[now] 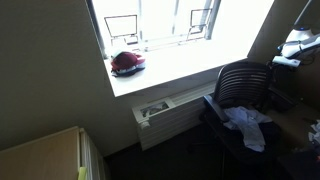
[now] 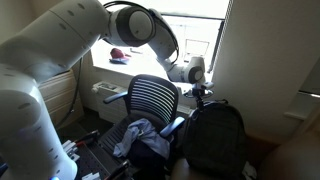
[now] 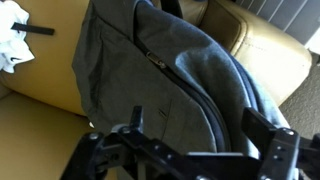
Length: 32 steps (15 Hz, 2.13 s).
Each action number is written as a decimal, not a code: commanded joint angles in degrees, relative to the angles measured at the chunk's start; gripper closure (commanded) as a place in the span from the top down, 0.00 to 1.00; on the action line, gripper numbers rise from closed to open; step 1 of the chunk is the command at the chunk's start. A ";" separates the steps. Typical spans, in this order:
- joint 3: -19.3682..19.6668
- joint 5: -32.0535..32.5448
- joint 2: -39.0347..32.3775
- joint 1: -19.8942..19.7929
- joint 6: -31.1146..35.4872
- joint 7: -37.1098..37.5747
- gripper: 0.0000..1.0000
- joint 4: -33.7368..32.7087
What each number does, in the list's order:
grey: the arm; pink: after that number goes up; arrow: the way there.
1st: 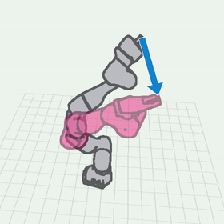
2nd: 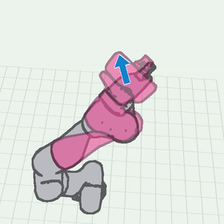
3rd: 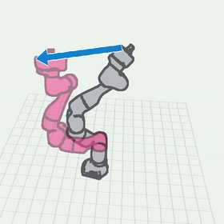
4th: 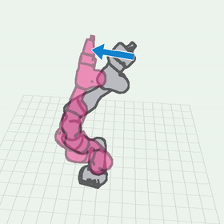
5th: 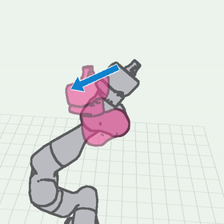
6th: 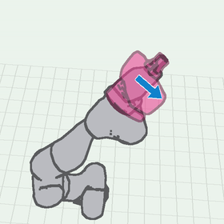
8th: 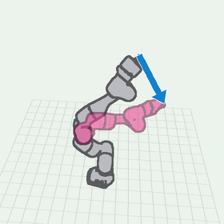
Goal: Move the black bag to the black chair
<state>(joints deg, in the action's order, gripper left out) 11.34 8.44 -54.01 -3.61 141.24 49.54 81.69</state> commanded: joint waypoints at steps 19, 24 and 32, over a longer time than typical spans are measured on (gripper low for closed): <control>13.42 -4.63 -10.90 8.98 18.70 1.49 0.45 -1.63; 12.73 -6.02 -10.84 8.07 15.84 2.15 0.10 -2.39; 14.30 -9.01 -3.27 6.82 11.61 12.27 0.01 -4.55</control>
<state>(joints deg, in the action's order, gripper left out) 25.20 0.21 -62.84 4.00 152.05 59.38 76.53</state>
